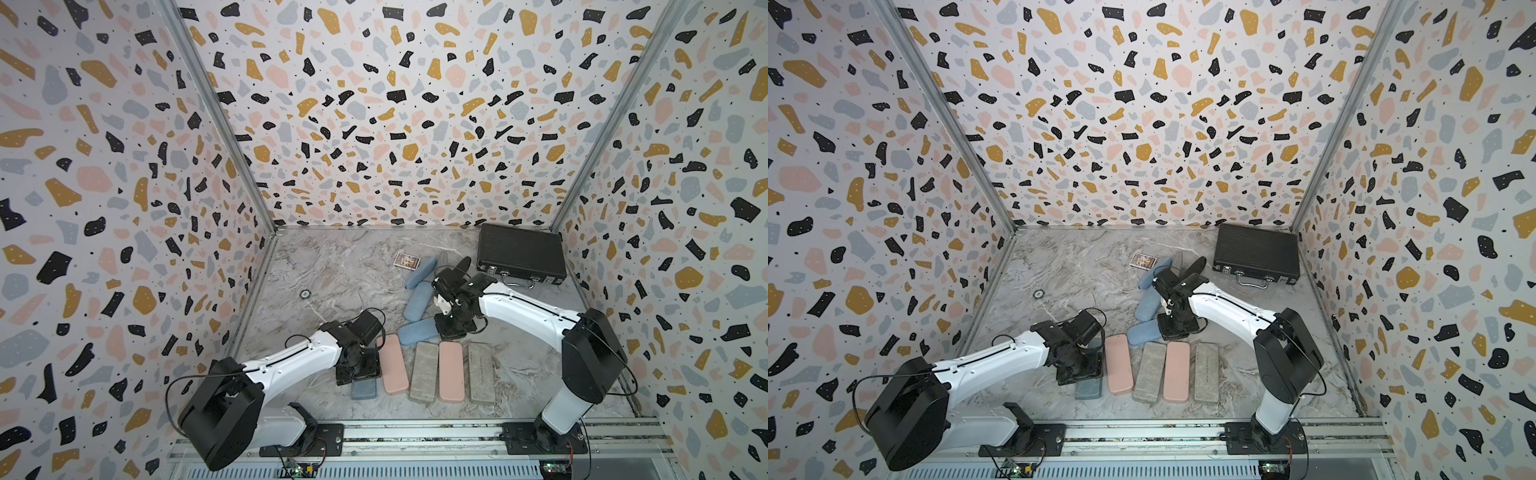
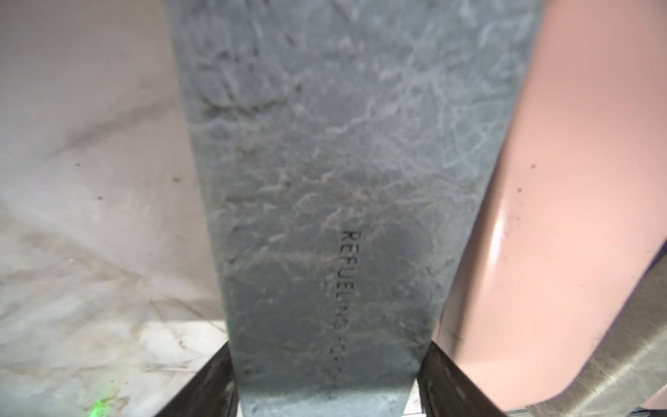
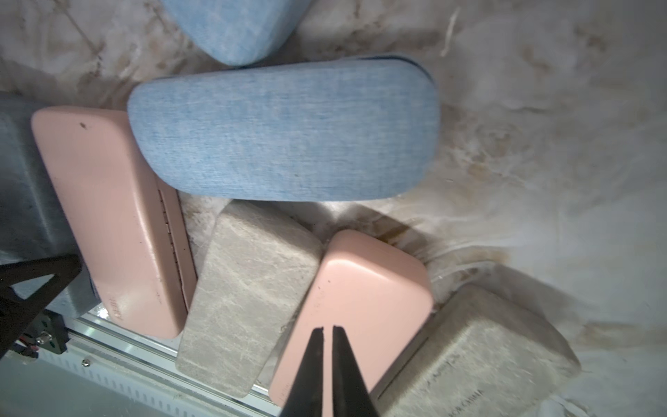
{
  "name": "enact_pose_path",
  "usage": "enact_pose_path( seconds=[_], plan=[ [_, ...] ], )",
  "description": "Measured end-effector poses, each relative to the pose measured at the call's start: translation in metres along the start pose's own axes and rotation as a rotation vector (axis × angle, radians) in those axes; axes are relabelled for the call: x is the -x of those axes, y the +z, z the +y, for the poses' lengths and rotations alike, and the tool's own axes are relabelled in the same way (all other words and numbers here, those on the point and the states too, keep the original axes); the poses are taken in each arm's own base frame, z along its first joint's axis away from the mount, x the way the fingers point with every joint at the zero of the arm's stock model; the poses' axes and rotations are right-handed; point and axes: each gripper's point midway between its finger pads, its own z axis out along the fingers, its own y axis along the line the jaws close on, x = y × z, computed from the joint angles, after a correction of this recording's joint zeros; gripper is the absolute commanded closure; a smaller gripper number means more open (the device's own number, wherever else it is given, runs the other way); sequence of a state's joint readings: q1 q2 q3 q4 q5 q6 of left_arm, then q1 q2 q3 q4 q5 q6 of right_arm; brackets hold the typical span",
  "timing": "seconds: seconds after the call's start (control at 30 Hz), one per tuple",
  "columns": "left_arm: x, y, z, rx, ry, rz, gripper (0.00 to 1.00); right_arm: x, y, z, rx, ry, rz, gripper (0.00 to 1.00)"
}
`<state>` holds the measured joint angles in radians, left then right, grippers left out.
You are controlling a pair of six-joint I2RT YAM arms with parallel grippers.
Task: Close the glasses case
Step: Move the glasses case to the center of the board.
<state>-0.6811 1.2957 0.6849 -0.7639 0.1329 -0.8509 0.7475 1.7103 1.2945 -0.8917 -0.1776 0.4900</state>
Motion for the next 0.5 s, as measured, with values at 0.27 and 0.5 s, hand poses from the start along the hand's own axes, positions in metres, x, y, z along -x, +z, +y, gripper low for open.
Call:
enact_pose_path(
  seconds=[0.27, 0.5],
  plan=[
    [-0.001, 0.000, 0.001, 0.003, -0.002, 0.002, 0.25, 0.001, 0.027, 0.002, -0.015, -0.003, 0.052, 0.91],
    [-0.001, -0.009, 0.005, 0.020, -0.001, -0.008, 0.23, 0.006, 0.043, 0.001, -0.025, 0.000, 0.078, 0.91]
  ],
)
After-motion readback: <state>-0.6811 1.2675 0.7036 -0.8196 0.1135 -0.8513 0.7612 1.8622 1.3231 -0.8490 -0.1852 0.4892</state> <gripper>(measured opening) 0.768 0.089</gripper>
